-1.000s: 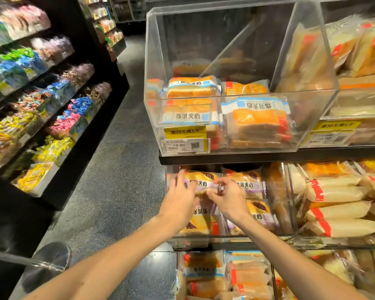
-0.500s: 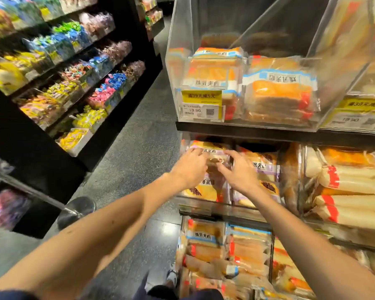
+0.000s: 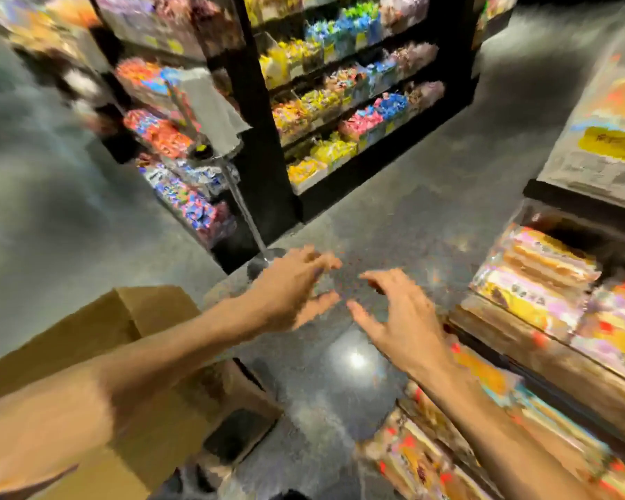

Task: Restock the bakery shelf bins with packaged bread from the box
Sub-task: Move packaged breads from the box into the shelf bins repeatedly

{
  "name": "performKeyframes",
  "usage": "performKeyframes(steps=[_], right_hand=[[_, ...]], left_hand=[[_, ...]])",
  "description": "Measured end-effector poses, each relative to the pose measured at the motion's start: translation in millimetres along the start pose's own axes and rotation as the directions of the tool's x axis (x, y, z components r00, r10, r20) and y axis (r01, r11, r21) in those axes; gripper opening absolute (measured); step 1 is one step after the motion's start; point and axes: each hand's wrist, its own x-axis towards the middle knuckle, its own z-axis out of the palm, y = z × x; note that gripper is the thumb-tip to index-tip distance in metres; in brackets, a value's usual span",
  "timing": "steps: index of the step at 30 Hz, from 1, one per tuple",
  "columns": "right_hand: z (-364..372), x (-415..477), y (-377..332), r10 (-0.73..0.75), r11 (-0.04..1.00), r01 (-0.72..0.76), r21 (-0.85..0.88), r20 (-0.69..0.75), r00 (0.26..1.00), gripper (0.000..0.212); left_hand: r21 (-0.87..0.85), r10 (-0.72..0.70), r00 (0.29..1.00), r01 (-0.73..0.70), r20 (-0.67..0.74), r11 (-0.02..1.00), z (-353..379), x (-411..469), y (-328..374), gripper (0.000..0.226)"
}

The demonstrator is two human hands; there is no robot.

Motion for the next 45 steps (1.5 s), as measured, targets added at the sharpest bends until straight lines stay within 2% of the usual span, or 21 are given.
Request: performKeyframes(steps=[2, 4, 7, 10, 12, 15, 20, 22, 24, 29, 32, 34, 37, 39, 42, 45], right_hand=[[59.4, 1.9, -39.8, -0.093, 0.995, 0.088, 0.041, 0.132, 0.987, 0.045], [115.9, 1.7, -77.3, -0.173, 0.984, 0.159, 0.075, 0.253, 0.952, 0.041], [198.1, -1.3, -137.1, -0.228, 0.973, 0.208, 0.099, 0.547, 0.805, 0.046], [281.7, -8.9, -188.4, -0.256, 0.959, 0.265, 0.096, 0.693, 0.674, 0.055], [337.4, -14.3, -215.7, -0.252, 0.949, 0.305, 0.075, 0.764, 0.594, 0.048], [410.7, -20.5, -245.1, -0.183, 0.948, 0.317, 0.022, 0.854, 0.486, 0.043], [526.2, -26.7, -262.1, -0.017, 0.944, 0.318, -0.087, 0.951, 0.310, 0.038], [570.6, -35.1, -265.1, 0.056, 0.948, 0.292, -0.128, 0.968, 0.245, 0.038], [609.9, -48.2, -269.1, 0.143, 0.952, 0.249, -0.180, 0.977, 0.160, 0.040], [690.2, -91.2, -272.1, 0.287, 0.953, 0.094, -0.287, 0.958, 0.009, 0.037], [728.1, -112.3, -273.3, 0.319, 0.945, 0.079, -0.317, 0.948, -0.009, 0.050], [747.1, -122.6, -273.1, 0.324, 0.942, 0.092, -0.322, 0.946, -0.012, 0.066], [768.0, -133.0, -271.6, 0.344, 0.933, 0.129, -0.337, 0.938, -0.039, 0.094], [778.0, -137.0, -271.1, 0.371, 0.921, 0.146, -0.362, 0.928, -0.041, 0.103], [786.7, -139.6, -272.9, 0.404, 0.903, 0.182, -0.390, 0.913, -0.051, 0.090], [791.1, -139.1, -274.6, 0.427, 0.879, 0.247, -0.408, 0.904, -0.025, 0.072]], left_hand=[[0.099, -0.178, 0.983, 0.181, -0.032, 0.979, -1.5, -71.3, -57.3, 0.048], [0.121, -0.380, 0.925, 0.379, -0.013, 0.917, 0.2, -144.8, -105.1, 0.046], [0.102, -0.700, 0.714, 0.695, 0.029, 0.712, 10.8, -255.2, -167.8, 0.048], [-0.054, -0.855, 0.512, 0.859, 0.085, 0.509, 31.8, -353.9, -216.0, 0.042], [-0.113, -0.919, 0.355, 0.934, 0.172, 0.339, 53.3, -411.5, -249.7, 0.039], [-0.165, -0.919, 0.152, 0.981, 0.363, 0.097, 91.3, -481.1, -294.4, 0.036], [-0.149, -0.832, -0.028, 0.980, 0.554, -0.132, 142.0, -544.8, -355.9, 0.042], [-0.152, -0.792, -0.035, 0.975, 0.609, -0.161, 158.9, -563.1, -384.4, 0.045], [-0.126, -0.776, -0.034, 0.981, 0.630, -0.146, 175.1, -580.7, -410.0, 0.049], [0.065, -0.787, -0.039, 0.998, 0.615, 0.001, 213.8, -629.5, -456.6, 0.052], [0.124, -0.784, -0.011, 0.989, 0.620, 0.084, 234.4, -654.2, -478.3, 0.045], [0.139, -0.788, 0.021, 0.981, 0.616, 0.134, 246.4, -666.6, -488.5, 0.045], [0.191, -0.800, 0.068, 0.956, 0.596, 0.224, 260.7, -677.7, -496.9, 0.057], [0.211, -0.800, 0.072, 0.947, 0.596, 0.243, 267.8, -682.8, -501.5, 0.064], [0.221, -0.790, 0.080, 0.939, 0.608, 0.265, 273.8, -687.9, -508.3, 0.070], [0.229, -0.760, 0.028, 0.946, 0.649, 0.230, 268.9, -684.7, -515.0, 0.074]])
